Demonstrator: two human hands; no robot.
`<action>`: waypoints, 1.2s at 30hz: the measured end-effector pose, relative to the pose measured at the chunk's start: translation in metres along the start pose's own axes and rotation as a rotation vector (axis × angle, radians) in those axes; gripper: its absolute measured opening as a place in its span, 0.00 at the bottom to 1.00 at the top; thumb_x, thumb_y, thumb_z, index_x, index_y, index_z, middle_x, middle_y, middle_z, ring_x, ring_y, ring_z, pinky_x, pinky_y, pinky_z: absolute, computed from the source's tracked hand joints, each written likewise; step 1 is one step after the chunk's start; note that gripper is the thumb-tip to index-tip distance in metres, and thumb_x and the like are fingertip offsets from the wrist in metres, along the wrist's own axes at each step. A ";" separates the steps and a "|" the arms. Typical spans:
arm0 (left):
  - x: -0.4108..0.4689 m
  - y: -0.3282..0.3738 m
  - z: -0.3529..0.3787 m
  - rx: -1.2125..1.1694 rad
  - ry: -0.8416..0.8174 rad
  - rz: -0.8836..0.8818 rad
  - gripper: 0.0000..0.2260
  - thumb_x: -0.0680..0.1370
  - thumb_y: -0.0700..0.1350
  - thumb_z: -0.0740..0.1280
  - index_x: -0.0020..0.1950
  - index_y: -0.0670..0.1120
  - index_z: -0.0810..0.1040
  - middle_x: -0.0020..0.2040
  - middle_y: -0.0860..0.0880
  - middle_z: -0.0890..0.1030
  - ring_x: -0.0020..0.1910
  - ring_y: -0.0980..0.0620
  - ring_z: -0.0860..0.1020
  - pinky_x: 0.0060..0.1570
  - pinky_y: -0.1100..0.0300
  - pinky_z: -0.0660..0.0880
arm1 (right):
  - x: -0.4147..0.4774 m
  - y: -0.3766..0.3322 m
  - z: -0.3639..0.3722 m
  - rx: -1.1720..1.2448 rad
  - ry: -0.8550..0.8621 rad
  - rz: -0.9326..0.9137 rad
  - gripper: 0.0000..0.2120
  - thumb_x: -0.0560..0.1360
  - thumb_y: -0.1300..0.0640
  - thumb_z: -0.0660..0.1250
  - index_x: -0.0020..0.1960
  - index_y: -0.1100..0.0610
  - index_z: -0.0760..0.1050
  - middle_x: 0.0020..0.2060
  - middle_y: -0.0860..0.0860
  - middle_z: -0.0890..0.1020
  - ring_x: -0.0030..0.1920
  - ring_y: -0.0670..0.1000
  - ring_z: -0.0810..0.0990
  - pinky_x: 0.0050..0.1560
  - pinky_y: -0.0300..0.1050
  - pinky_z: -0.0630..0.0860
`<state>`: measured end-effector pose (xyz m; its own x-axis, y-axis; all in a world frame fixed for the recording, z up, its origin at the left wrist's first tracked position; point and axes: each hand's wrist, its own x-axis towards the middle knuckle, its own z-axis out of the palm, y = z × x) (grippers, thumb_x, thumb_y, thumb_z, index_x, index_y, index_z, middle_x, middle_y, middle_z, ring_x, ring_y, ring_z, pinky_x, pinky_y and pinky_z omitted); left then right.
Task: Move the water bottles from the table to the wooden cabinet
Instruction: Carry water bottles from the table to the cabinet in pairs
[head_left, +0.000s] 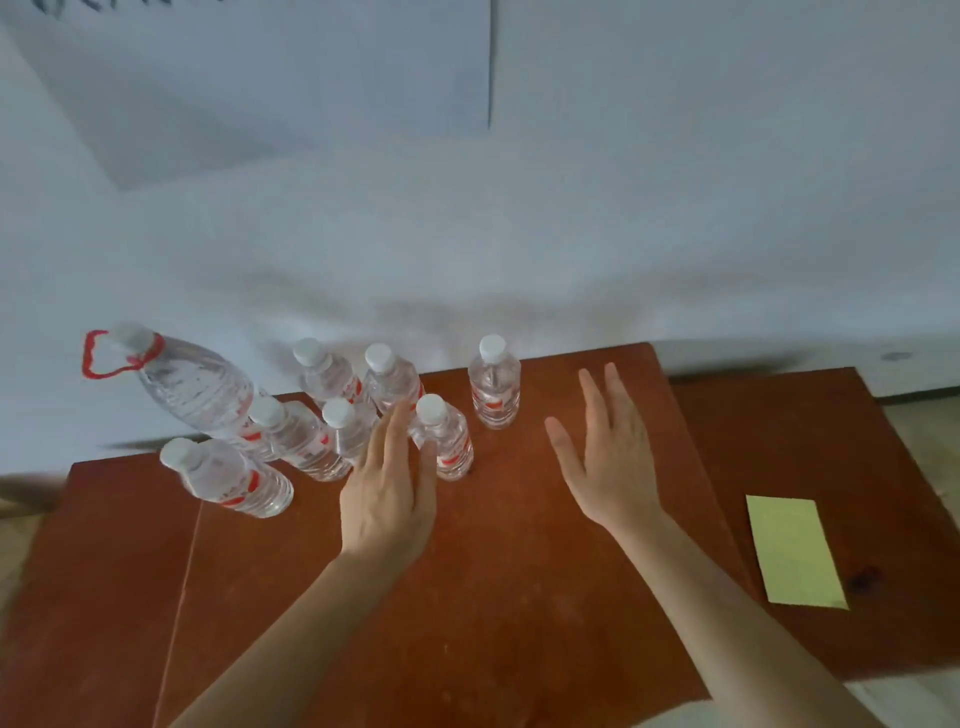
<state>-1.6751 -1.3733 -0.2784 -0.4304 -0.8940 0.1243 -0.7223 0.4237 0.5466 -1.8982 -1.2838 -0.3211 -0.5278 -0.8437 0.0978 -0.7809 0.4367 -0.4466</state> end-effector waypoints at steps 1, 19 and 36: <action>0.004 0.009 -0.015 0.016 0.031 0.048 0.22 0.85 0.56 0.52 0.78 0.52 0.60 0.75 0.46 0.70 0.70 0.41 0.74 0.50 0.41 0.80 | 0.001 -0.006 -0.020 -0.034 0.030 -0.006 0.33 0.83 0.35 0.50 0.82 0.50 0.50 0.82 0.56 0.51 0.81 0.58 0.53 0.78 0.57 0.55; -0.023 0.315 -0.200 0.137 0.251 0.894 0.31 0.83 0.64 0.46 0.83 0.51 0.49 0.82 0.39 0.49 0.80 0.34 0.50 0.72 0.27 0.52 | -0.250 -0.045 -0.430 -0.723 0.684 0.328 0.34 0.83 0.34 0.49 0.83 0.49 0.51 0.82 0.60 0.49 0.81 0.64 0.49 0.78 0.68 0.48; -0.739 0.443 -0.282 -0.602 -0.231 1.978 0.31 0.83 0.62 0.51 0.82 0.47 0.54 0.81 0.37 0.53 0.79 0.35 0.54 0.71 0.29 0.56 | -1.031 -0.278 -0.443 -1.124 0.829 1.633 0.40 0.79 0.29 0.47 0.83 0.47 0.43 0.82 0.58 0.44 0.82 0.62 0.44 0.79 0.68 0.47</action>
<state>-1.5243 -0.5664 0.1055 -0.3083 0.6515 0.6932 0.8977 0.4403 -0.0145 -1.2848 -0.3971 0.0967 -0.5013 0.5384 0.6774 0.7530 0.6571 0.0350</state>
